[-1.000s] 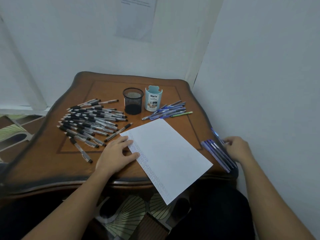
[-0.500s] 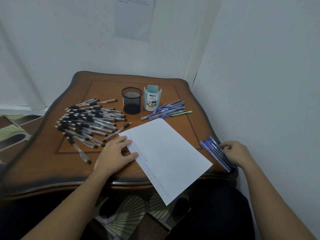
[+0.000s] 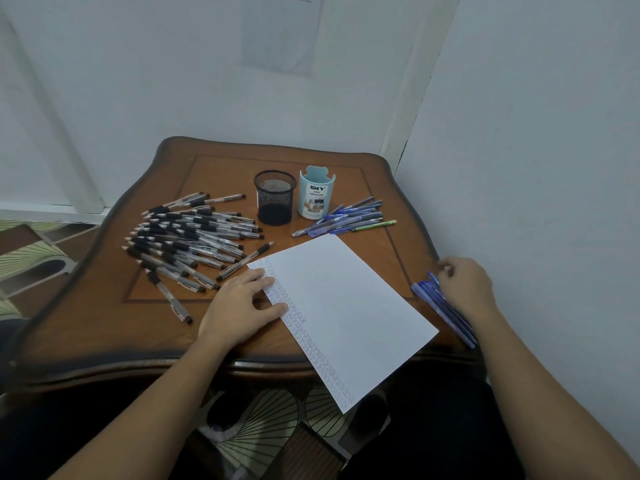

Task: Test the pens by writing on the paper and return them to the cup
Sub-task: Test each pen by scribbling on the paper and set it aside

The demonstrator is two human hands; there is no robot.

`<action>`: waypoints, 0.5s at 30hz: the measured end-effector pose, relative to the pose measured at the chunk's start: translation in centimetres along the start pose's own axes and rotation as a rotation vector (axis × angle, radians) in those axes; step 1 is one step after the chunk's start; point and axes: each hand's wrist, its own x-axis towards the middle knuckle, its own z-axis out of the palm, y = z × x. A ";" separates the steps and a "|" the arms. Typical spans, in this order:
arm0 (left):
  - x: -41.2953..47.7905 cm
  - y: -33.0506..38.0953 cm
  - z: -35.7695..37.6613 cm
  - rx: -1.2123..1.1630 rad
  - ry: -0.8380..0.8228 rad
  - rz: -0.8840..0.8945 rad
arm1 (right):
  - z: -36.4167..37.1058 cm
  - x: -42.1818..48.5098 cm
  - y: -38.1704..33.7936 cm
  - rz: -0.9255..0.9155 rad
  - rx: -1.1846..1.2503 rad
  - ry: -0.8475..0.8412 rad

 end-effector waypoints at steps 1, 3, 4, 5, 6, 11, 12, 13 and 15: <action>0.0 0.0 0.0 -0.001 -0.002 -0.001 | 0.6 0.5 -1.1 -0.059 -0.002 0.013; 0.1 0.0 0.0 0.000 -0.007 -0.003 | 2.0 1.5 -3.6 -0.144 0.031 -0.030; 0.0 0.0 0.0 0.001 -0.008 -0.003 | 2.8 2.1 -4.8 -0.176 0.048 -0.076; 0.0 0.0 0.0 0.002 -0.007 0.000 | 3.5 2.8 -5.9 -0.213 0.054 -0.126; 0.0 -0.1 0.0 0.004 -0.005 0.004 | 4.3 3.5 -6.9 -0.251 0.048 -0.173; 0.2 -0.4 0.1 0.012 -0.002 0.021 | 6.4 6.8 -10.5 -0.184 -0.089 -0.342; 0.3 -0.4 0.1 0.011 -0.004 0.022 | 6.6 7.3 -10.9 -0.161 -0.123 -0.355; 0.3 -0.6 0.1 0.008 -0.002 0.022 | 6.7 7.7 -11.1 -0.154 -0.147 -0.360; 0.5 -0.7 0.1 0.005 -0.002 0.024 | 7.1 8.4 -11.1 -0.160 -0.160 -0.359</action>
